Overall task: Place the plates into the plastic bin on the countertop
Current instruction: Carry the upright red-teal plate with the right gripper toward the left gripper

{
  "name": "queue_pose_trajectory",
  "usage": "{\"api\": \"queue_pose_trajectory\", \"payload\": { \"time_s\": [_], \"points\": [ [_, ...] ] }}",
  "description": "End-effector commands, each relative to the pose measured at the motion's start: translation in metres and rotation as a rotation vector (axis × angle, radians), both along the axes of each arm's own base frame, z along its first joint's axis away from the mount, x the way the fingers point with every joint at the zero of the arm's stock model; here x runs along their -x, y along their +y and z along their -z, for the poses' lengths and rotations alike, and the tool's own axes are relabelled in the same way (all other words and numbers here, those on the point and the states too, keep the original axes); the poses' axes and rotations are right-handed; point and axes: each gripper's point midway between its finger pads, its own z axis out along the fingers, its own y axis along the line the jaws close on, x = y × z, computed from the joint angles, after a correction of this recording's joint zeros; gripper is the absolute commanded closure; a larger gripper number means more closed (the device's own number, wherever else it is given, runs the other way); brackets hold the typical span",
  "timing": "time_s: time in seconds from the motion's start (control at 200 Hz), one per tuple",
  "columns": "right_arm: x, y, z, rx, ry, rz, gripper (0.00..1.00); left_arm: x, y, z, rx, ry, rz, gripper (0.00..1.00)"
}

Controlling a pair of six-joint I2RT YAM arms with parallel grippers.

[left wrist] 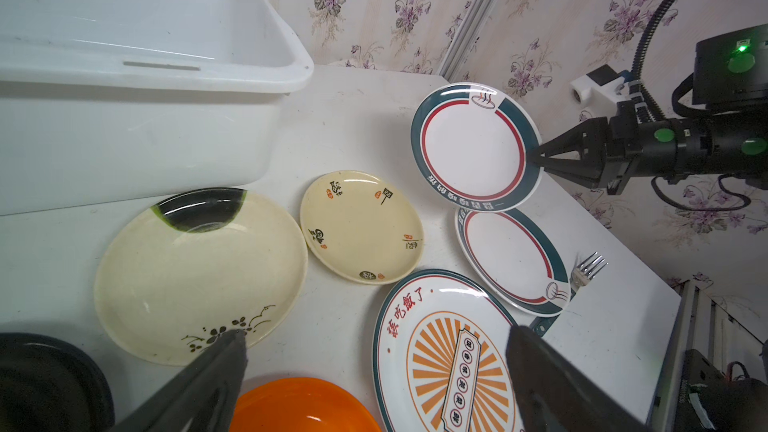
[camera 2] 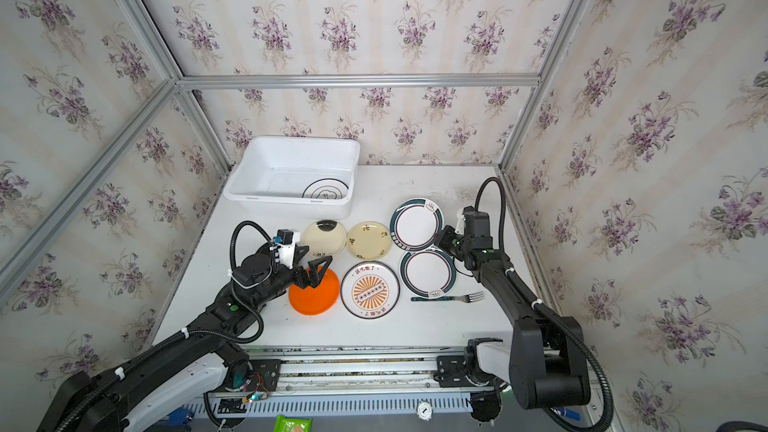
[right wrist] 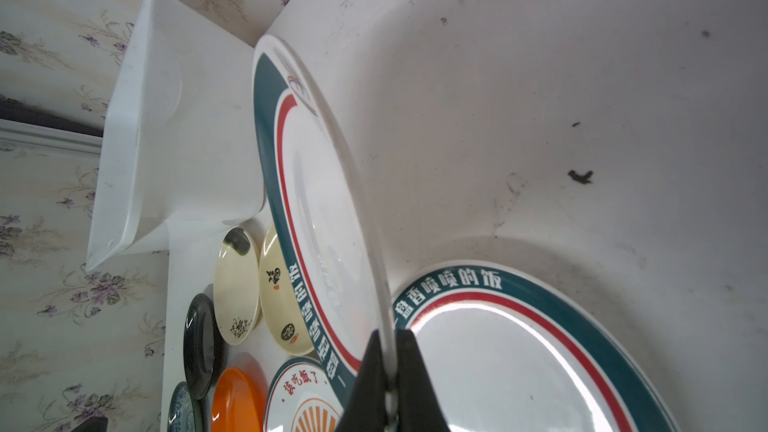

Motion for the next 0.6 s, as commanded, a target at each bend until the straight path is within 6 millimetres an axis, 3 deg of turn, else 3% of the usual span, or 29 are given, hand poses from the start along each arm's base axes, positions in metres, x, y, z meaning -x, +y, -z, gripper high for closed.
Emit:
{"api": "queue_pose_trajectory", "payload": {
  "time_s": [0.0,0.175,0.4,0.595],
  "points": [
    [-0.009,0.024,-0.031,-0.05,-0.115,-0.08,1.0,-0.003,-0.004,-0.01,0.025,-0.025,0.008,0.0],
    [0.004,0.056,-0.042,-0.098,-0.163,-0.154,1.0,-0.007,-0.005,-0.001,0.026,0.013,-0.003,0.0],
    [0.011,0.092,-0.033,-0.256,-0.168,-0.219,1.0,-0.01,-0.013,0.004,0.021,0.042,0.024,0.0],
    [0.013,0.107,-0.029,-0.273,-0.204,-0.28,1.0,-0.013,-0.014,0.007,0.011,0.048,0.019,0.0]
  ]
}}
